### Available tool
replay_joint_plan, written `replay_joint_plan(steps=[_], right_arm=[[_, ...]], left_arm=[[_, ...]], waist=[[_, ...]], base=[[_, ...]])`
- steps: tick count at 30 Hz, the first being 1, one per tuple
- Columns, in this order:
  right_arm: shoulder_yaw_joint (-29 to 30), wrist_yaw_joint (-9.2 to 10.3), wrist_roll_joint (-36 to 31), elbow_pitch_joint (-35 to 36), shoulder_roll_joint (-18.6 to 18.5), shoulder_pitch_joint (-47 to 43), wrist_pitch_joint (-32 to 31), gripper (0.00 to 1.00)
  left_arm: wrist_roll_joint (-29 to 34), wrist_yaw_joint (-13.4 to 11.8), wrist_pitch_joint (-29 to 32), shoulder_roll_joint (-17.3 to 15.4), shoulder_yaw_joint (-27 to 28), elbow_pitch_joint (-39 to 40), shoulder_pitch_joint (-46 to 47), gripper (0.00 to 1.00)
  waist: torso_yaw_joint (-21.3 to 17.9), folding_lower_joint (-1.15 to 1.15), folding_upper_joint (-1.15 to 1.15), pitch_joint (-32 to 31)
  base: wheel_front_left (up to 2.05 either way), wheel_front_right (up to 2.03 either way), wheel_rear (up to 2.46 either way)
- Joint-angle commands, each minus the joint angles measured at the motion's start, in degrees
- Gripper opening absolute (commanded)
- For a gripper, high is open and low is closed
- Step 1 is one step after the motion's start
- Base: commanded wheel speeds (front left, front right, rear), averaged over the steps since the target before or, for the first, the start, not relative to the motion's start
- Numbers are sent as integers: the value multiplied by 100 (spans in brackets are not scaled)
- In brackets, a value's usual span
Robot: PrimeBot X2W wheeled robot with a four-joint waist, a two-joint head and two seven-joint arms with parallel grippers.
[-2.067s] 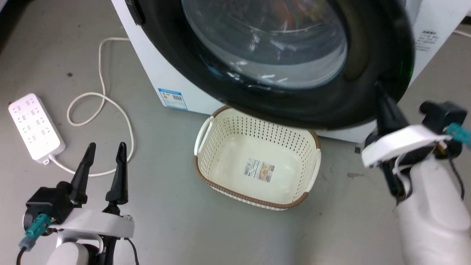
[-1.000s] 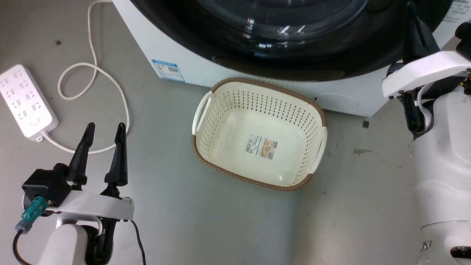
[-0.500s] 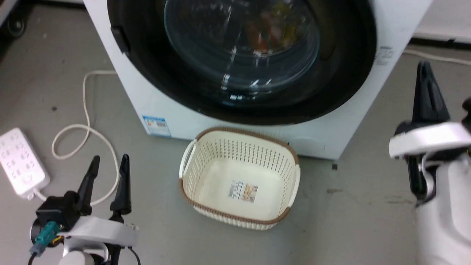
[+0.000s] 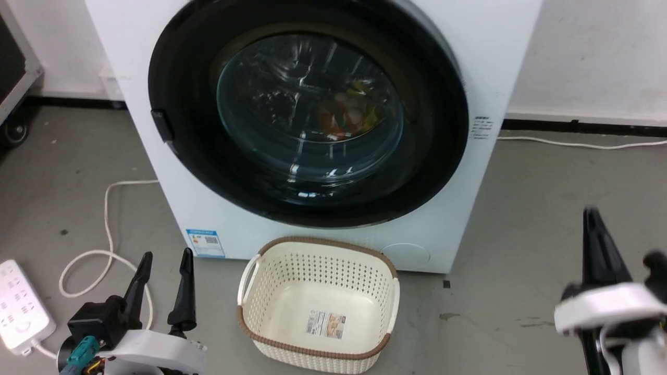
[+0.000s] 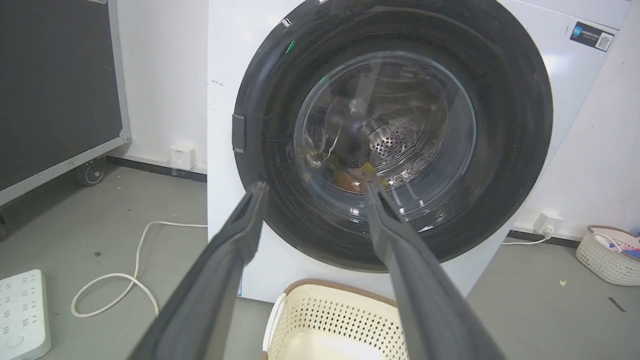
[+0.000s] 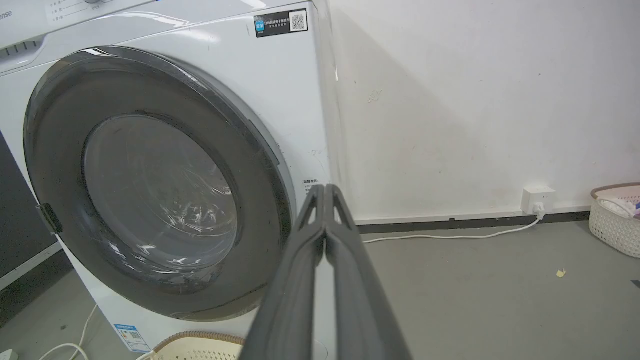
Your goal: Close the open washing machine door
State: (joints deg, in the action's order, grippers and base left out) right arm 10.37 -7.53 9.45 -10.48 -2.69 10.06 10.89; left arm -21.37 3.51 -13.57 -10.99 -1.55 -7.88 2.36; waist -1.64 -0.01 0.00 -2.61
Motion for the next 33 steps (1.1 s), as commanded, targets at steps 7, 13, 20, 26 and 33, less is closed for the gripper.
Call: replay_joint_plan(steps=[7, 13, 20, 26, 33], right_arm=[[-105, 4, 212, 302, -19, -837, -50, 0], [-240, 4, 164, 465, -19, -1211, -64, 0], [-403, 4, 186, 459, -19, -1488, -256, 0], [-462, 4, 241, 420, -19, -1565, -315, 100], [-462, 4, 228, 383, -19, -1544, -359, 100]], left_arm=[[-63, -47, 122, 26, -82, -57, -76, 100], [27, -145, 250, -21, -157, -111, -54, 100], [-1, -168, 334, -35, -203, -173, -22, 100], [-21, -167, 374, -48, -242, -205, -3, 100], [44, -202, 419, -94, -329, -207, 28, 100]], waist=[[-82, 1, 0, -115], [-106, 1, 0, -162], [-70, 1, 0, -176], [-44, 1, 0, -178], [-17, 1, 0, -187]], base=[[0, 0, 0], [0, 0, 0], [0, 0, 0], [0, 0, 0], [0, 0, 0]])
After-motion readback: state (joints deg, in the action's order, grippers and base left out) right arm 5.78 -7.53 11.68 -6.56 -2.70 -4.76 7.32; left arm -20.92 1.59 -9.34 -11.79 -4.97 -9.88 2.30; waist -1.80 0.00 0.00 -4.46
